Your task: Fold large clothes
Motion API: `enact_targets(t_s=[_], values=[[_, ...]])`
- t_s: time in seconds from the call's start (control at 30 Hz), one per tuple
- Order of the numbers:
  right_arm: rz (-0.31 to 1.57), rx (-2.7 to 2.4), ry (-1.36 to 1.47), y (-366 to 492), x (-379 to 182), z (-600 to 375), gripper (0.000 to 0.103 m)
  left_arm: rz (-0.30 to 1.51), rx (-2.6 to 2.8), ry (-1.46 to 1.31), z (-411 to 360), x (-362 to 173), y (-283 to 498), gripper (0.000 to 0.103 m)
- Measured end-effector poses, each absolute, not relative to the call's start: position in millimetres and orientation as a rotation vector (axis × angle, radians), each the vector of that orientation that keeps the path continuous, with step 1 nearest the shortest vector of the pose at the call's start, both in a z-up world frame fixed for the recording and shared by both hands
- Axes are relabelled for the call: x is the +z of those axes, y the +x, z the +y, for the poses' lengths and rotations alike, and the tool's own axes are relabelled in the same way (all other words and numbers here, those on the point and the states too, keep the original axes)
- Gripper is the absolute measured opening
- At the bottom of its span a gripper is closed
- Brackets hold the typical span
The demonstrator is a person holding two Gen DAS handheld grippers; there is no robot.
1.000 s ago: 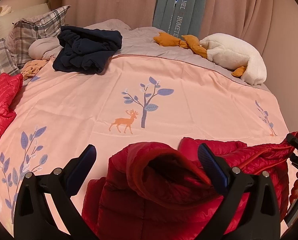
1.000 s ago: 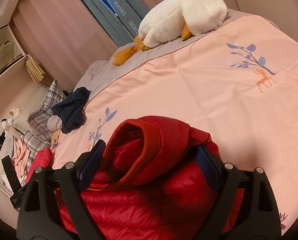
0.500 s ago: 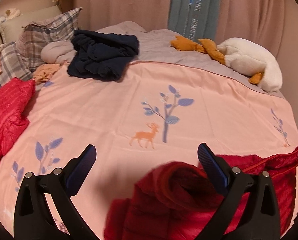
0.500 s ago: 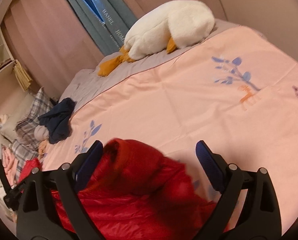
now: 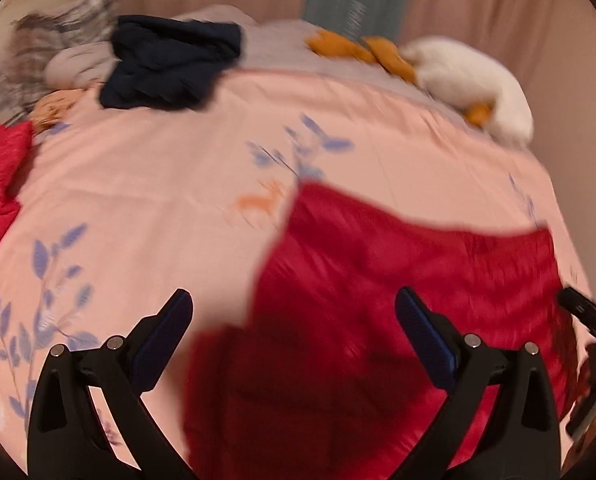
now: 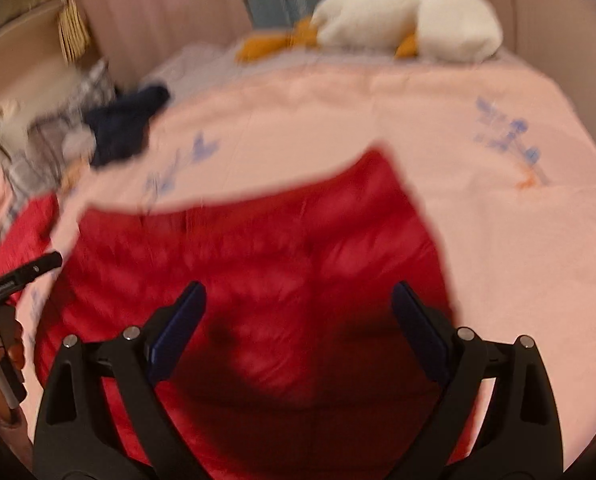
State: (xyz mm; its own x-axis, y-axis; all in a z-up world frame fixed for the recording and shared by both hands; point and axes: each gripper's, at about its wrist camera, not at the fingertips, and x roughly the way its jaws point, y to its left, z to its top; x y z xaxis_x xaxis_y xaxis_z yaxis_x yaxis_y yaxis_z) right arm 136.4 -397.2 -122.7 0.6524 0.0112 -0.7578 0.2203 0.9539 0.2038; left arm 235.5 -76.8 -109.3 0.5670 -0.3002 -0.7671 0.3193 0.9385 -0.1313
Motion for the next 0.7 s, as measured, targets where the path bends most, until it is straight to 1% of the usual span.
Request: enact_targets(t_s=[0.1,0.23,0.47,0.6,0.7], values=[[0.914,-0.143,0.302,145.0,-141.1,-397.4,0.095,0.95,-0.376,0.111,-94.9,-129.3,231.2,0.102],[0.93,-0.167,0.32,142.1,-138.3,-399.2,0.095,0.985,-0.37,0.143,-99.5,-140.7,232.1,0.102],[0.789,-0.153,0.239,86.9,-100.8,-362.8,0.095,0.876,-0.401,0.113,-97.1,-106.9,182.5,0.102],[0.73,-0.131,0.187,55.9,-96.3,-331.4,0.095,0.819,-0.405,0.133,-105.1,-108.5,146.2,0.102],[0.727,-0.134,0.135,44.3,-108.7,-310.5,0.095,0.832,-0.412,0.142,-112.9,-123.0,134.1,0.102]])
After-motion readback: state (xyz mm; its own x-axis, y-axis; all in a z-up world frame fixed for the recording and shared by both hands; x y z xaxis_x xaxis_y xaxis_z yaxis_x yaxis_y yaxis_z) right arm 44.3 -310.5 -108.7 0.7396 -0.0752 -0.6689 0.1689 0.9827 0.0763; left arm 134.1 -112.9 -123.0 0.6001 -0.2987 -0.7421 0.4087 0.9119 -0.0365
